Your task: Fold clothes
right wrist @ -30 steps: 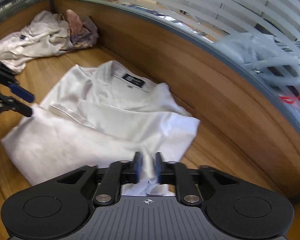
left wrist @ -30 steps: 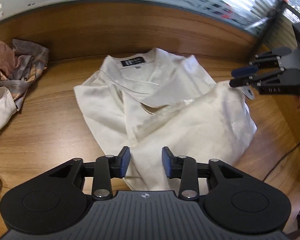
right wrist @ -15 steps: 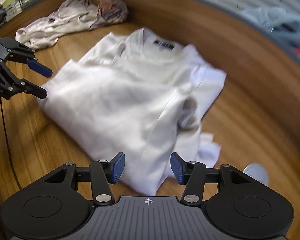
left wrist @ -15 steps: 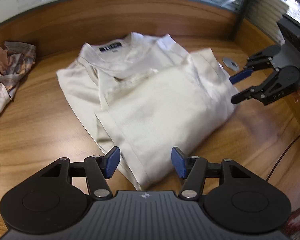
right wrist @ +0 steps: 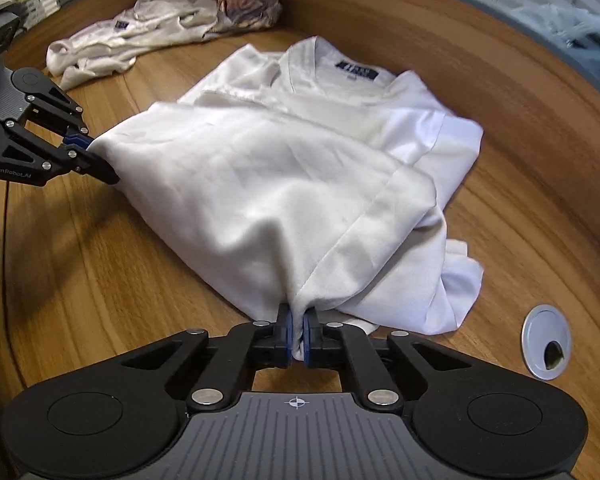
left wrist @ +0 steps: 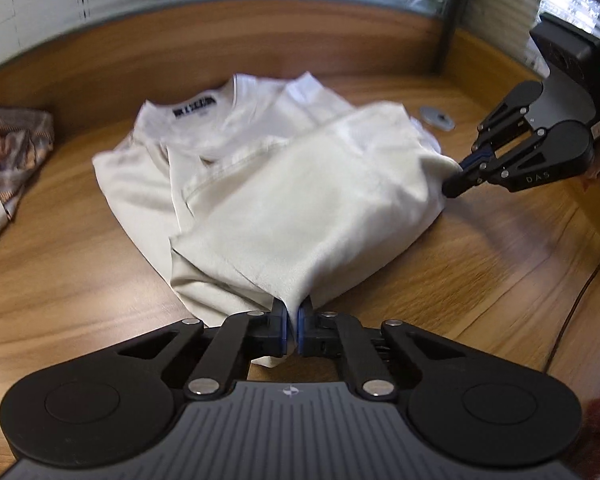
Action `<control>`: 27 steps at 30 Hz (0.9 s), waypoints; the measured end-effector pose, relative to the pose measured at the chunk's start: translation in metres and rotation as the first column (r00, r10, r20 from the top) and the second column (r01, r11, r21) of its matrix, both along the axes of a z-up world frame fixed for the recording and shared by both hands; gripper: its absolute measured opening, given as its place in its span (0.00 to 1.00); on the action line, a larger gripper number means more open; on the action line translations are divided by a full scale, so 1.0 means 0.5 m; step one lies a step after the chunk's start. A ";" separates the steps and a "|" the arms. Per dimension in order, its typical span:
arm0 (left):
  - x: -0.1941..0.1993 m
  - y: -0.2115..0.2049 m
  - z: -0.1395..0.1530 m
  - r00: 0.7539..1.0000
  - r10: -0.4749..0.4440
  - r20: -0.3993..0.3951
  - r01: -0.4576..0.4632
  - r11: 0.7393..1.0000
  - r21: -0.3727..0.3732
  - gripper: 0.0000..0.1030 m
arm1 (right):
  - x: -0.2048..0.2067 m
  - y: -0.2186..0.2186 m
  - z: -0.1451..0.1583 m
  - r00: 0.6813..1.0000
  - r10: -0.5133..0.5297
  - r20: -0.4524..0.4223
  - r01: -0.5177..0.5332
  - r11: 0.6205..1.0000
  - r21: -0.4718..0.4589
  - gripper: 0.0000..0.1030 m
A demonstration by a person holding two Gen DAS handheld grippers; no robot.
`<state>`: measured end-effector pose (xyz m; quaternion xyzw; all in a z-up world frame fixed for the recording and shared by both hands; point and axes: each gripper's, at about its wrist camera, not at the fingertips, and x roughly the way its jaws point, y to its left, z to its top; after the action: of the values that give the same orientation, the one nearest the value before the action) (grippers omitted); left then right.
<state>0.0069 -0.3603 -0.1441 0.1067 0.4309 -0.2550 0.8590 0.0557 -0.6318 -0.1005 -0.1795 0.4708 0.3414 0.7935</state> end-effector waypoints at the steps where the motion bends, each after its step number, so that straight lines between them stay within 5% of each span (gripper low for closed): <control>1: -0.001 0.005 0.016 1.000 -0.002 0.008 0.002 1.000 -0.007 0.04 | -0.004 -0.001 0.014 1.000 -0.008 0.001 0.008 1.000 0.013 0.07; 8: 0.024 0.039 0.140 0.999 0.005 0.045 -0.003 0.999 -0.052 0.04 | -0.022 0.005 0.132 0.999 -0.040 0.029 0.037 0.996 0.084 0.07; 12: 0.083 0.042 0.183 0.999 0.047 0.026 -0.045 0.997 -0.066 0.04 | 0.042 0.024 0.138 0.997 -0.067 0.045 0.064 0.995 0.080 0.07; 22: 0.250 0.006 0.128 0.984 0.176 -0.013 -0.176 0.984 -0.019 0.11 | 0.206 0.067 0.122 0.987 -0.138 0.082 0.135 0.990 0.049 0.09; 25: 0.272 0.016 0.118 0.973 0.229 -0.005 -0.229 0.973 -0.004 0.41 | 0.238 0.064 0.097 0.981 -0.172 0.092 0.171 0.985 0.024 0.26; 27: 0.279 0.031 0.115 0.964 0.264 -0.002 -0.264 0.964 -0.018 0.61 | 0.243 0.054 0.088 0.974 -0.205 0.097 0.203 0.979 0.032 0.60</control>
<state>0.1463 -0.3448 -0.0866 0.0405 0.4387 -0.1420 0.8864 0.1772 -0.6049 -0.0562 -0.1384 0.4430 0.2539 0.8486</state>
